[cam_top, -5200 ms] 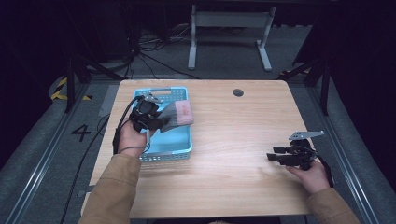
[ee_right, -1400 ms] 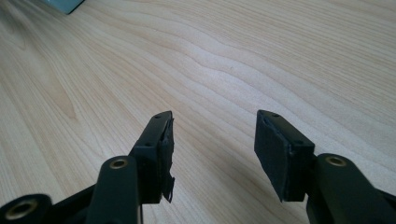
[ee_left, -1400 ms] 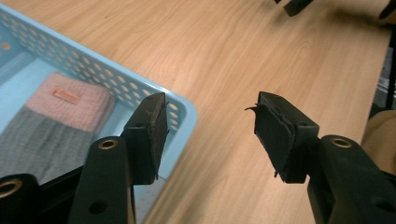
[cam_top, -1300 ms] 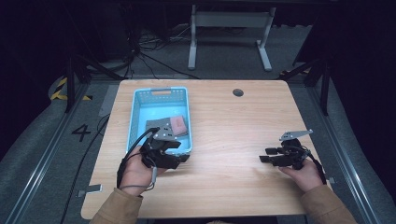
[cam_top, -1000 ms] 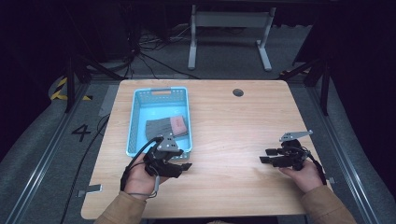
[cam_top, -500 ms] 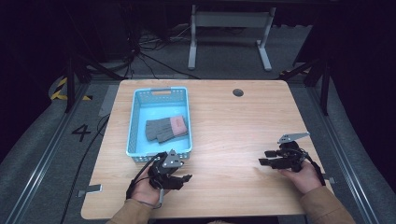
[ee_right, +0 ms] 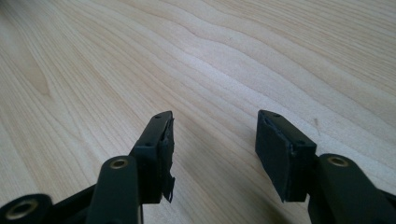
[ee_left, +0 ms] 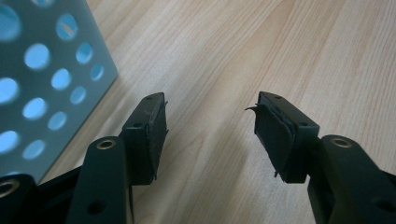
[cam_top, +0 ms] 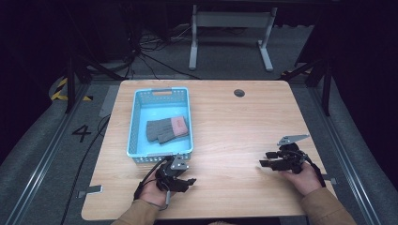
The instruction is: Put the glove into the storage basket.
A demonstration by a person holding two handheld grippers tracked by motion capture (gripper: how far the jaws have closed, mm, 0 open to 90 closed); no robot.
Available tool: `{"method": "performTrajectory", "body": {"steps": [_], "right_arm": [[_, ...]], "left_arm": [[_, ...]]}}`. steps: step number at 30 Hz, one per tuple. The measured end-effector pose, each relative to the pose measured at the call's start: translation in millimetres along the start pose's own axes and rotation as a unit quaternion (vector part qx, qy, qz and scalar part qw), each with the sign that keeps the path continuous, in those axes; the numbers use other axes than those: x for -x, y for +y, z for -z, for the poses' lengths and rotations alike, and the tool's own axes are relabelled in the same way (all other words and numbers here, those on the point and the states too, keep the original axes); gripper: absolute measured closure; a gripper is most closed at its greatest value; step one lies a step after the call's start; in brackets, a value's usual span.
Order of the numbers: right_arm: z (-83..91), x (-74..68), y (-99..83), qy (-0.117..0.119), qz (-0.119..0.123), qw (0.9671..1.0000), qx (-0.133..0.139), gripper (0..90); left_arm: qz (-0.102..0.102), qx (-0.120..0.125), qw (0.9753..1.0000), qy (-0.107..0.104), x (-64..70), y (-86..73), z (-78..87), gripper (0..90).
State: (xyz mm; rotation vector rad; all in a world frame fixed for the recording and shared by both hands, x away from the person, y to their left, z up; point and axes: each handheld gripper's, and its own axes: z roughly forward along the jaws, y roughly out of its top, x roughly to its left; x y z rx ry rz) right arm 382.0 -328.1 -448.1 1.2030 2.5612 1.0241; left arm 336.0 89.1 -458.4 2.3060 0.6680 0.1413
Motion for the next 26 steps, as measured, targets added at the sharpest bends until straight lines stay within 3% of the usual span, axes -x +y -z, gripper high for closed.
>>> {"method": "performTrajectory", "body": {"steps": [26], "right_arm": [[-1.1, -3.1, 1.5, -0.002, 0.009, 0.9999, 0.004, 47.2]], "left_arm": [[0.004, 0.006, 1.0000, 0.003, 0.3, -0.3, 3.7, 43.1]]}}
